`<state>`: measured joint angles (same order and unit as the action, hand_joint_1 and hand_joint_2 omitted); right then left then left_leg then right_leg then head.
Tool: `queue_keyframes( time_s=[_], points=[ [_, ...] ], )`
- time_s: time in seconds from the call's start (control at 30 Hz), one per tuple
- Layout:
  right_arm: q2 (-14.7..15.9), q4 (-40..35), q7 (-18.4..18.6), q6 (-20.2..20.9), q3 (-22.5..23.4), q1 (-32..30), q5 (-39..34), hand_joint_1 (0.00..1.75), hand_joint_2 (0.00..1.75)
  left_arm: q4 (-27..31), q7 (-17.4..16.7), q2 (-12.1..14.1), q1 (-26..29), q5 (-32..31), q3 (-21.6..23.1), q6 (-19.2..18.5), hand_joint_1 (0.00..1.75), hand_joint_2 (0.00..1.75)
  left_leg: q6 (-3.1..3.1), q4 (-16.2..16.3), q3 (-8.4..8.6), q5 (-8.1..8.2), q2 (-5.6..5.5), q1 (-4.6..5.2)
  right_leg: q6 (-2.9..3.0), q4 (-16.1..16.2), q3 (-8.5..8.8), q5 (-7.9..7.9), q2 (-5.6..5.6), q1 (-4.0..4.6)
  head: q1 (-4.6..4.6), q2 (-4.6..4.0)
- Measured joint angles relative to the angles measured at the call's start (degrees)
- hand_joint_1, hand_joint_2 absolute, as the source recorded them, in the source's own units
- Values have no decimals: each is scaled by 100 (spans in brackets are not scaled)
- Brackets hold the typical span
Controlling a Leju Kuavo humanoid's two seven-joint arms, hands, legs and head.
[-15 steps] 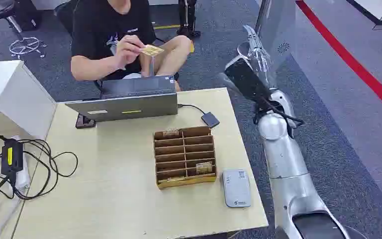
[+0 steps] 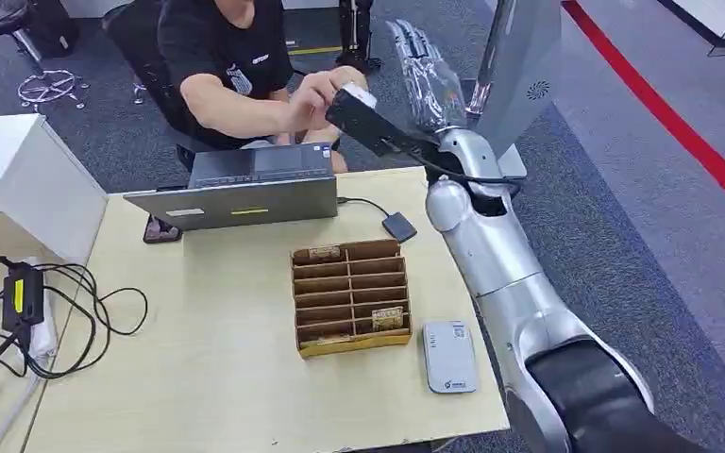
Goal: Pass the card to the sensor for recognition and then transmit it.
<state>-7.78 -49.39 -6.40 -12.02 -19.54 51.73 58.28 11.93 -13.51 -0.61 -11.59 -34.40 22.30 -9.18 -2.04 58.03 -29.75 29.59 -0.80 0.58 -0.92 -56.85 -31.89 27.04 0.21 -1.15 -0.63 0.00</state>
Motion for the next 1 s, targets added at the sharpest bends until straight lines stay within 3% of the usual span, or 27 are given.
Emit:
queue_keyframes(
  time_s=[0.03, 0.07, 0.53, 0.8, 1.0],
  points=[
    [-28, 128, 56, -63, -69, 80, 112, 108, 175, 0, -9, -9, -22, -39, 46, -32, 0, 175, 0, 0, 0, 0, 0, 0, 0, 0, 0, 0, 0, 0, 0, 0],
    [-44, 240, 103, -114, -133, 158, 210, 169, 175, -2, -13, -17, -45, -87, 83, -57, 0, 175, 2, 0, 0, -1, 0, 0, 0, -1, 0, 0, 0, 0, 0, 0],
    [-306, 1735, 544, -939, -889, 1066, 1719, 175, 175, -41, -13, -146, -312, -874, 620, -479, 0, 175, 3, 2, -5, -2, -2, -1, 6, -2, -6, -4, 0, 1, 2, 0],
    [-332, 1800, 45, -1346, -988, 1016, 1781, 175, 175, -59, 42, -162, -339, -1058, 780, -507, 0, 175, 3, 3, -5, -2, 0, -1, 6, 0, -7, -4, 2, 1, 2, 0],
    [-161, 1045, -184, -1703, -1130, 409, 1835, 175, 175, -72, 57, -151, -278, -957, 782, -369, 0, 175, 3, 3, -2, -2, -1, -2, 6, 2, -7, -3, 1, 3, 0, 0]
  ],
)
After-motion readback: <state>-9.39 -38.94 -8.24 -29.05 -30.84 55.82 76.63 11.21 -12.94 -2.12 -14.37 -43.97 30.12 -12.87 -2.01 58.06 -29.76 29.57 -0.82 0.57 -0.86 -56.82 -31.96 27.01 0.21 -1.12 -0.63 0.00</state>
